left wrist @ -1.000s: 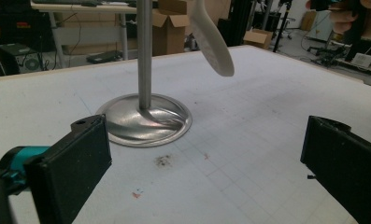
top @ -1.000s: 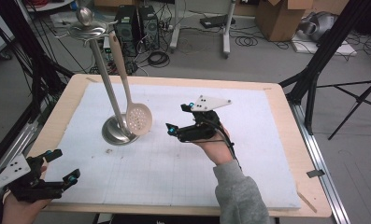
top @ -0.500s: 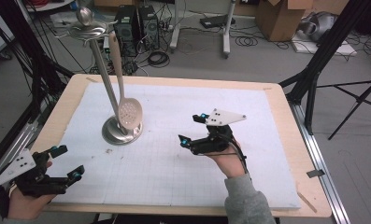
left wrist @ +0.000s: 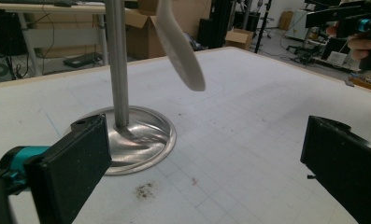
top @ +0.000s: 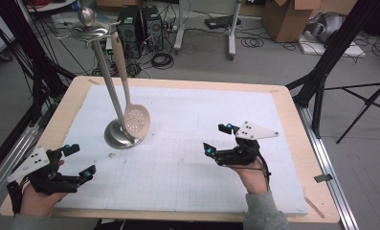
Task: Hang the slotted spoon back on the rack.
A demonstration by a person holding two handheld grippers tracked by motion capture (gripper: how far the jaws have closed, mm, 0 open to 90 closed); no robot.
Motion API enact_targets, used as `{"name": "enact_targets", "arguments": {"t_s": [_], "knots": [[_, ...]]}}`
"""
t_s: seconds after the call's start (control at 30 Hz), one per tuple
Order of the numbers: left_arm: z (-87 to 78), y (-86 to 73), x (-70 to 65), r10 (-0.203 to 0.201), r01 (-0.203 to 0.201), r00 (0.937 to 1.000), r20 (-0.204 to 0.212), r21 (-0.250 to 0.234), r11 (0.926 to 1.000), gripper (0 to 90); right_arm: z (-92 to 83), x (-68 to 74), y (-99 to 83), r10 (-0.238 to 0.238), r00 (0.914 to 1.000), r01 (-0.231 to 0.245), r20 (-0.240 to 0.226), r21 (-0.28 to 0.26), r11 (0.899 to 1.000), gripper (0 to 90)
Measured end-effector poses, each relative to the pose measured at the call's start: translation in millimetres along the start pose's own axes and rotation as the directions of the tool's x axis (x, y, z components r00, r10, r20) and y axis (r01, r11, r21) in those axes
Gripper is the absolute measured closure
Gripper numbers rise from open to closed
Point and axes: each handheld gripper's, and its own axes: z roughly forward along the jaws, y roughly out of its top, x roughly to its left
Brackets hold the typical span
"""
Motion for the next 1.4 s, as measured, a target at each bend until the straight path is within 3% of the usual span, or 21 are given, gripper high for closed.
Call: {"name": "enact_targets", "arguments": {"t_s": [0.4, 1.17, 1.4], "knots": [[8.0, 2.3, 0.8, 0.008, -0.008, 0.9998, 0.016, 0.004, 1.0, 2.0, -23.4, -5.2, -17.6, 0.033, 0.9988, -0.032, 0.038, -0.025, 0.999, 13.9], [7.9, 1.2, 1.7, 0.005, -0.005, 0.9999, 0.013, 0.005, 1.0, 2.0, -54.8, -8.6, -35.8, 0.026, 0.9961, -0.023, 0.085, -0.032, 0.999, 12.0], [8.3, 0.7, 1.3, 0.002, -0.002, 0.9999, 0.012, 0.007, 1.0, 2.0, -65.5, -13.5, -47.0, 0.057, 0.9932, -0.052, 0.101, -0.053, 0.997, 11.5]]}}
